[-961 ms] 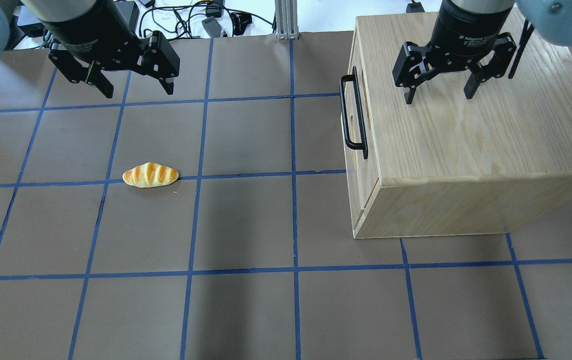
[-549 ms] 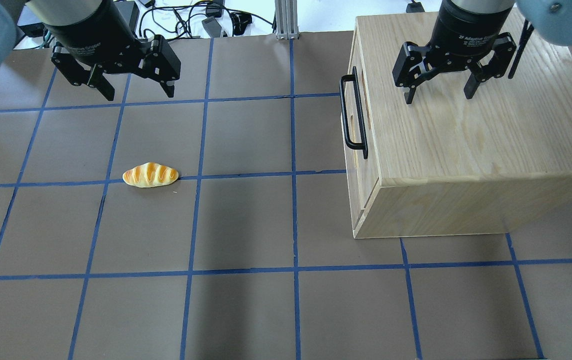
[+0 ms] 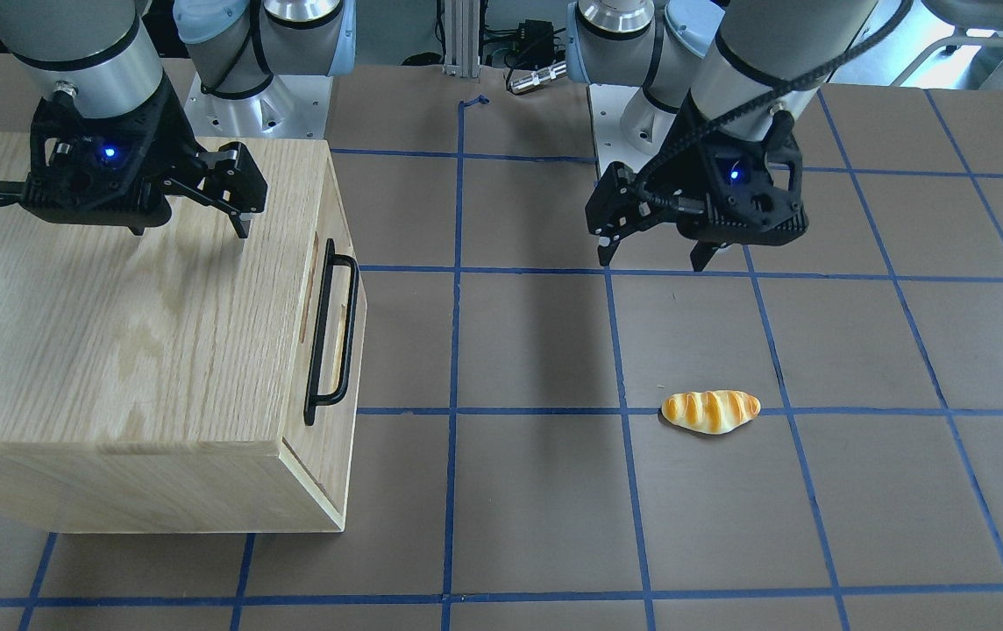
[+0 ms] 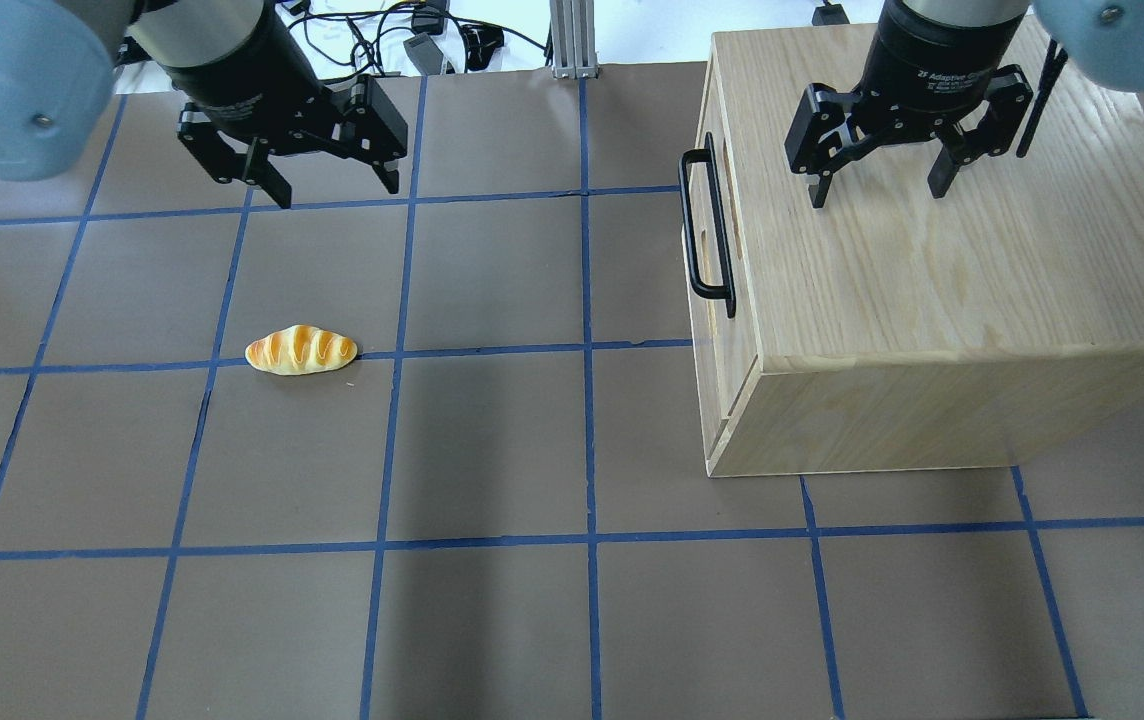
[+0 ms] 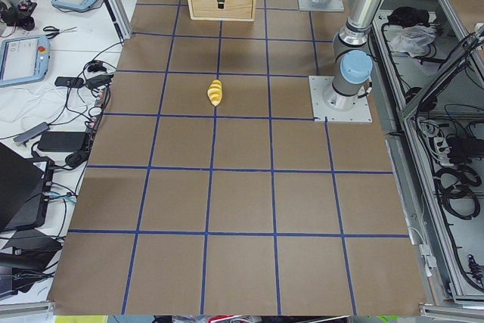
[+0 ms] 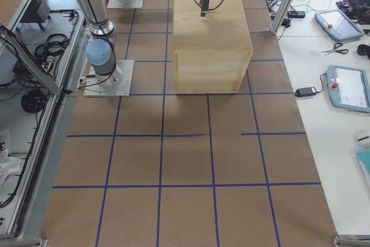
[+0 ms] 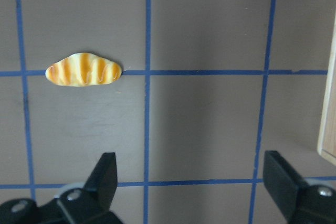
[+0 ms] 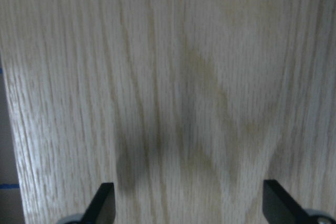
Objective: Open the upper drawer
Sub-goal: 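Move the left gripper toward the black drawer handle on the cabinet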
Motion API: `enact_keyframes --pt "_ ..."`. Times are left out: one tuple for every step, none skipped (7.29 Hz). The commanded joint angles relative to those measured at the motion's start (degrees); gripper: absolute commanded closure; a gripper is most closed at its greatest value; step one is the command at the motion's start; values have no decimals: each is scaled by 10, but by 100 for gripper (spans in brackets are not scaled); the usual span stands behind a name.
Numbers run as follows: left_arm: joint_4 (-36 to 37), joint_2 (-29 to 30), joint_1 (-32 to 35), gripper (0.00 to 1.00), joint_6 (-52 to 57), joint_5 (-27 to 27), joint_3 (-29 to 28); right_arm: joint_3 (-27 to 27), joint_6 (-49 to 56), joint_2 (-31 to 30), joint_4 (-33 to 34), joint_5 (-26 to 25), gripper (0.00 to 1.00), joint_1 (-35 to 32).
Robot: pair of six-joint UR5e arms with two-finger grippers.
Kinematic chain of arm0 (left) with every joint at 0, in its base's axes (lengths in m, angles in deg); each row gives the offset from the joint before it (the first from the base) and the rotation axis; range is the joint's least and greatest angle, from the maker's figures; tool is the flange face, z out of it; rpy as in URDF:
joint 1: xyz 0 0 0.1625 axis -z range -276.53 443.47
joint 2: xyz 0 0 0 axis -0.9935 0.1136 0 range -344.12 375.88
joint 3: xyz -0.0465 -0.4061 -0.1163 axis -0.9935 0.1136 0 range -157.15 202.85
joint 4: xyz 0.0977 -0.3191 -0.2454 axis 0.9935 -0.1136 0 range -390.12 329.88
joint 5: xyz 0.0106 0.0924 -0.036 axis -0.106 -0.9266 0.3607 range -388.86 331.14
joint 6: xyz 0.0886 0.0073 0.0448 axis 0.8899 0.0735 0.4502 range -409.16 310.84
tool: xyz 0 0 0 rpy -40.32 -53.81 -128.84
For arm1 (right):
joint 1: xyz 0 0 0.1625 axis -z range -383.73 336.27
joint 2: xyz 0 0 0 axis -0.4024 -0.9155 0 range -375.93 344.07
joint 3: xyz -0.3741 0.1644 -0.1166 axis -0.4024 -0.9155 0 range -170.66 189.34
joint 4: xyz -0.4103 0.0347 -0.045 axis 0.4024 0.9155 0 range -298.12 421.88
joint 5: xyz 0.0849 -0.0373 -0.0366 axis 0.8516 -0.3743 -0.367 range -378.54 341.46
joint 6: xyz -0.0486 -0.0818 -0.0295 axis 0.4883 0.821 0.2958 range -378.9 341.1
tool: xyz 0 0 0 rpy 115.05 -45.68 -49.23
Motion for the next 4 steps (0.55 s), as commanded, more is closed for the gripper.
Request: enact_keyframes --pt "80 39 35 0 -43 55 22 0 0 0 0 0 0 0" --pt "116 60 59 0 -83 80 23 0 1 0 0 0 0 0" --pt "163 80 81 0 -114 101 23 1 1 0 0 0 0 1" --pt "197 97 103 0 -149 118 23 0 0 0 0 0 0 0"
